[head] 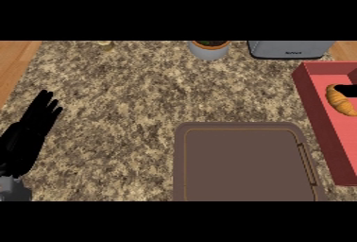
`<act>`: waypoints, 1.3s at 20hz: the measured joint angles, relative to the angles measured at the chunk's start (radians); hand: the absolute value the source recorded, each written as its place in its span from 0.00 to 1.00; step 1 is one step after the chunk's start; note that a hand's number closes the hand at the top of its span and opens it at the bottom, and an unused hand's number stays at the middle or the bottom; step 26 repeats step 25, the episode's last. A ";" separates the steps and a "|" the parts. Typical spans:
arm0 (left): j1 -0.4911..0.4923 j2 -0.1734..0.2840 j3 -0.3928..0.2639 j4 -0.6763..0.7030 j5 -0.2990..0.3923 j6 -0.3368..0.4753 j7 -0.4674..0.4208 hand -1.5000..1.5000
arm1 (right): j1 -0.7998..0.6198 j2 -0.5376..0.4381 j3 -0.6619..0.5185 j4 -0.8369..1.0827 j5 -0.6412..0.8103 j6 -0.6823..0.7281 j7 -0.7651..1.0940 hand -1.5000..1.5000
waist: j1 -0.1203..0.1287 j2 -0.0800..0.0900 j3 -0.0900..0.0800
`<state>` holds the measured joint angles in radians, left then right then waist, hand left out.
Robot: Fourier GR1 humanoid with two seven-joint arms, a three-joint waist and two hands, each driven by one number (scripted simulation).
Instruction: Pick the croissant from the tray and place it in the cardboard box
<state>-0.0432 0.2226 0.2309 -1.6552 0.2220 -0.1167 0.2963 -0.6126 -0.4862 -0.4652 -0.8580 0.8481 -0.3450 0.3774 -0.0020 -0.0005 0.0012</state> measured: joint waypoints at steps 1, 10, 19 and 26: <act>0.002 0.002 0.000 -0.008 0.003 -0.001 0.007 0.50 | 0.008 0.012 -0.020 -0.020 -0.022 -0.033 -0.010 0.00 | -0.001 -0.001 0.000; 0.010 -0.005 -0.001 -0.012 -0.007 0.003 0.006 0.50 | 0.132 0.029 -0.177 -0.260 -0.253 -0.102 -0.073 0.00 | -0.010 -0.004 -0.001; 0.032 -0.018 -0.004 -0.012 -0.019 -0.006 -0.018 0.50 | 0.392 -0.002 -0.310 -0.538 -0.489 0.058 -0.089 0.00 | -0.010 -0.003 -0.001; 0.015 -0.021 -0.001 -0.017 -0.018 -0.002 0.002 0.50 | 0.539 0.010 -0.377 -0.623 -0.604 0.137 -0.156 0.00 | -0.006 -0.002 -0.001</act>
